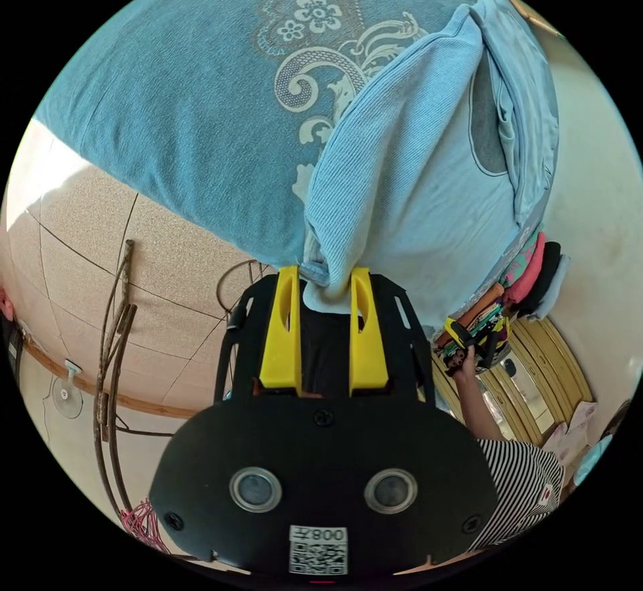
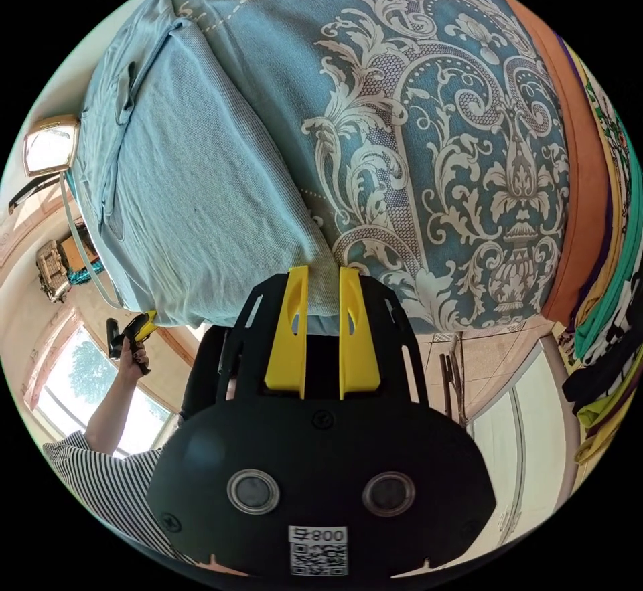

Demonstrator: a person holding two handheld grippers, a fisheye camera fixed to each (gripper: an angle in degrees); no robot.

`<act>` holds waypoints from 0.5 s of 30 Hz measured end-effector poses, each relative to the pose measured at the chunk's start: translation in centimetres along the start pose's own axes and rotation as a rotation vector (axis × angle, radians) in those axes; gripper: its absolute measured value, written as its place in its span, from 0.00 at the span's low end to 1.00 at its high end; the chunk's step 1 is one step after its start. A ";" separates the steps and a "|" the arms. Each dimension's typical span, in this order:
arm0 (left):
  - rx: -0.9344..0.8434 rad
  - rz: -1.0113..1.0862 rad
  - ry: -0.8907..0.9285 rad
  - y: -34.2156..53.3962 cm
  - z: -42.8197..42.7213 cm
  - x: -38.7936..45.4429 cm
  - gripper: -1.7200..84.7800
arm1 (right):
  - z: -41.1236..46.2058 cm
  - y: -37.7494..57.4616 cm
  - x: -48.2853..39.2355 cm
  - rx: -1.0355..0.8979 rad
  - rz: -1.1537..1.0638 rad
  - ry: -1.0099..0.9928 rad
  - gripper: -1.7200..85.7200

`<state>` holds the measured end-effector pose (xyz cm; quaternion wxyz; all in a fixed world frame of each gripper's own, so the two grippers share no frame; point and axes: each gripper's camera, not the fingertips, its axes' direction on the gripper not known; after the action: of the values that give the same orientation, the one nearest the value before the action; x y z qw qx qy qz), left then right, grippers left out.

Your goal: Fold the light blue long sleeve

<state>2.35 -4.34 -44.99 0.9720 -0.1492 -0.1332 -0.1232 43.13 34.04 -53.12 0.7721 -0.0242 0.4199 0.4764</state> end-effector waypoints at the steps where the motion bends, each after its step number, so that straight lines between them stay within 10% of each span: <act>1: 0.000 -0.002 -0.003 0.0 0.0 0.1 0.14 | 0.0 -0.1 0.2 0.002 0.003 0.010 0.10; 15: 0.055 0.019 0.079 -1.1 -1.7 3.0 0.08 | -2.0 -3.4 5.2 -0.051 -0.064 -0.097 0.04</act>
<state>5.21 -6.54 -45.35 0.9813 -0.1187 -0.0968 -0.1162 45.42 35.04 -59.10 0.8056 -0.0343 0.3686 0.4626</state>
